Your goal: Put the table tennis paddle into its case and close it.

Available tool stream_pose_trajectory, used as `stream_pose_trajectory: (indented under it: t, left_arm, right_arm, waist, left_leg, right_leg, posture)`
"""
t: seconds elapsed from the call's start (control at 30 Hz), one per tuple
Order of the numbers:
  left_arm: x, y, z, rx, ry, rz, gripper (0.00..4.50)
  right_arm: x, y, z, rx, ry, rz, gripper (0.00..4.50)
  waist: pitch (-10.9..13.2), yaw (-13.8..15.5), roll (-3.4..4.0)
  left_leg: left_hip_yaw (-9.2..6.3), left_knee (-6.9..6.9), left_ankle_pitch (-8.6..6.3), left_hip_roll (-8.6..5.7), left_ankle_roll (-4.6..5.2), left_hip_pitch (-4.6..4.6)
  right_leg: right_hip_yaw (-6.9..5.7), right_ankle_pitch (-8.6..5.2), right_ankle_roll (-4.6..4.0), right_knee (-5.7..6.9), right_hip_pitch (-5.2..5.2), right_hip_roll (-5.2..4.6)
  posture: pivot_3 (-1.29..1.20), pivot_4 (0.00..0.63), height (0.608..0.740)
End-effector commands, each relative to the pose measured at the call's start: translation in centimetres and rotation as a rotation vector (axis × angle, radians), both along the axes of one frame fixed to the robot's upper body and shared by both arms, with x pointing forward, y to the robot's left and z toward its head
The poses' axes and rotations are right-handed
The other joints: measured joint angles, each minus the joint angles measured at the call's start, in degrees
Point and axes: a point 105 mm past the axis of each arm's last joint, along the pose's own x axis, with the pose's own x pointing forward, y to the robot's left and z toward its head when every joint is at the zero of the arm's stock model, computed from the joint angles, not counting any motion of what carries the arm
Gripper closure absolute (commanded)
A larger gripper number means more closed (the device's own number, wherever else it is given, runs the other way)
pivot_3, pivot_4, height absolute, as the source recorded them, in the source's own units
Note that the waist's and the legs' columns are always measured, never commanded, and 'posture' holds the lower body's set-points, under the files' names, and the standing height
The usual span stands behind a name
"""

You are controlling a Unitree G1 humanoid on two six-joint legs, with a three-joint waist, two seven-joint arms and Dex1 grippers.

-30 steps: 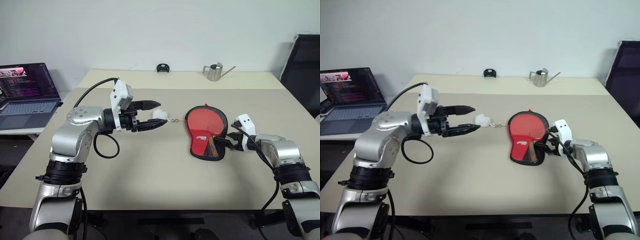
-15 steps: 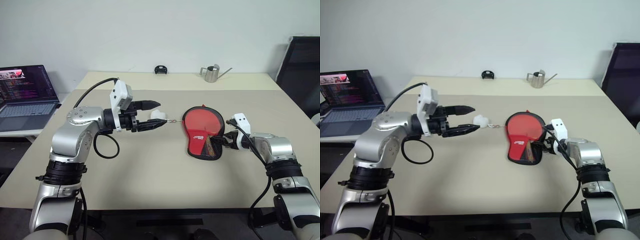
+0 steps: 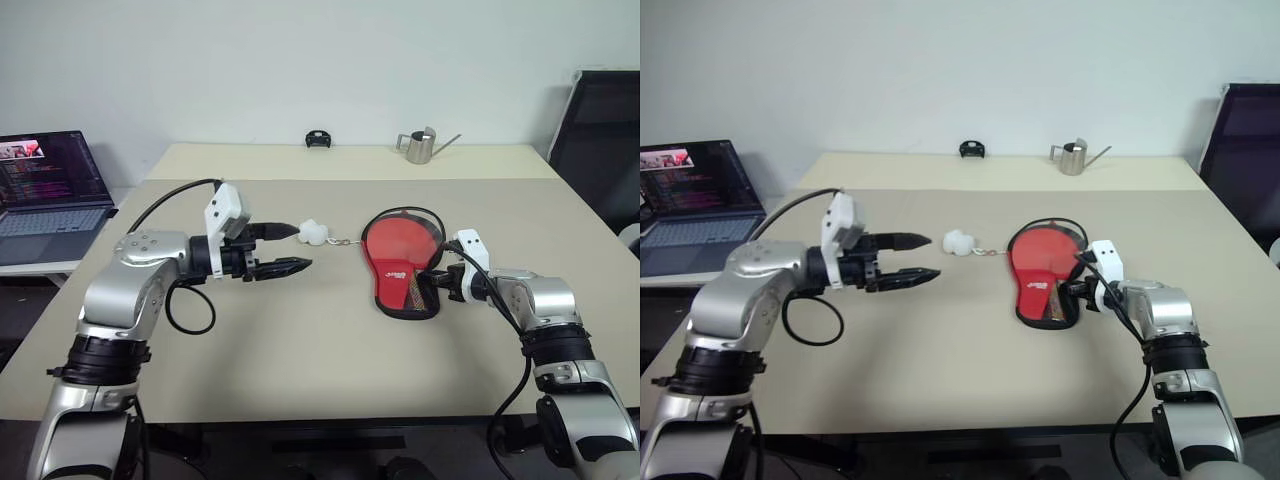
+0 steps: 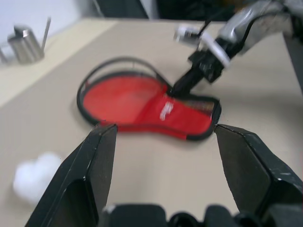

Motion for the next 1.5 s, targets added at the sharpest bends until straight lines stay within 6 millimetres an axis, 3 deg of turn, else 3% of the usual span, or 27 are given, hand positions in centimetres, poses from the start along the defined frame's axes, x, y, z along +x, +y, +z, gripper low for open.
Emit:
stream_pose_trajectory:
  t: [0.03, 0.33, 0.8, 0.93, 1.17, 1.5]
  left_arm:
    - [-1.1, 0.8, 0.7, 0.023, -0.020, -0.017, 0.93]
    - [-2.6, 1.3, 0.1, 0.047, 0.040, -0.059, 0.93]
    - [-5.5, 1.2, -1.9, 0.107, 0.143, -0.155, 0.93]
    - [-6.7, 1.3, -2.6, 0.117, 0.184, -0.161, 0.93]
    - [-7.4, 0.8, -2.8, 0.124, 0.210, -0.188, 0.93]
    - [-8.2, 0.3, -3.2, 0.135, 0.238, -0.217, 0.93]
  right_arm:
    - [-1.6, 2.6, -0.5, 0.066, 0.065, 0.080, 4.49]
    - [-3.8, 4.8, 0.8, 0.129, 0.084, 0.155, 4.49]
    - [-8.5, 5.2, 0.3, 0.153, 0.145, 0.172, 4.49]
    - [-10.4, 6.0, 0.2, 0.187, 0.174, 0.186, 4.49]
    - [-12.0, 7.8, -0.1, 0.210, 0.199, 0.229, 4.49]
    - [-13.7, 6.9, -0.8, 0.187, 0.232, 0.248, 4.49]
  waist:
    - [0.00, 0.03, 0.00]
    - [0.03, -0.05, 0.04]
    - [0.06, 0.41, 0.08]
    - [0.07, 0.76, 0.10]
    - [0.07, 0.95, 0.11]
    - [0.07, 1.11, 0.11]
  left_leg:
    - [-0.01, -0.02, 0.00, 0.01, 0.00, -0.06]
    - [0.02, -0.08, 0.00, 0.05, -0.01, -0.61]
    - [-0.01, -0.10, -0.01, 0.04, -0.01, -0.69]
    - [-0.04, -0.11, -0.02, 0.04, -0.01, -0.71]
    - [-0.04, -0.11, -0.01, 0.03, -0.01, -0.66]
    - [-0.04, -0.11, -0.01, 0.03, -0.01, -0.67]
  right_leg:
    - [-0.02, -0.01, -0.03, -0.01, -0.05, 0.00]
    - [-0.02, -0.05, -0.09, -0.04, -0.57, 0.00]
    - [-0.07, -0.07, -0.10, -0.10, -0.57, -0.02]
    - [-0.07, -0.08, -0.12, -0.11, -0.58, -0.03]
    - [-0.09, -0.08, -0.12, -0.06, -0.56, -0.03]
    - [-0.10, -0.09, -0.12, -0.10, -0.56, -0.02]
  posture:
    - [0.00, 0.150, 0.740]
    - [0.00, 0.150, 0.740]
    - [0.00, 0.150, 0.740]
    - [0.00, 0.150, 0.740]
    - [0.00, 0.150, 0.740]
    - [0.00, 0.150, 0.740]
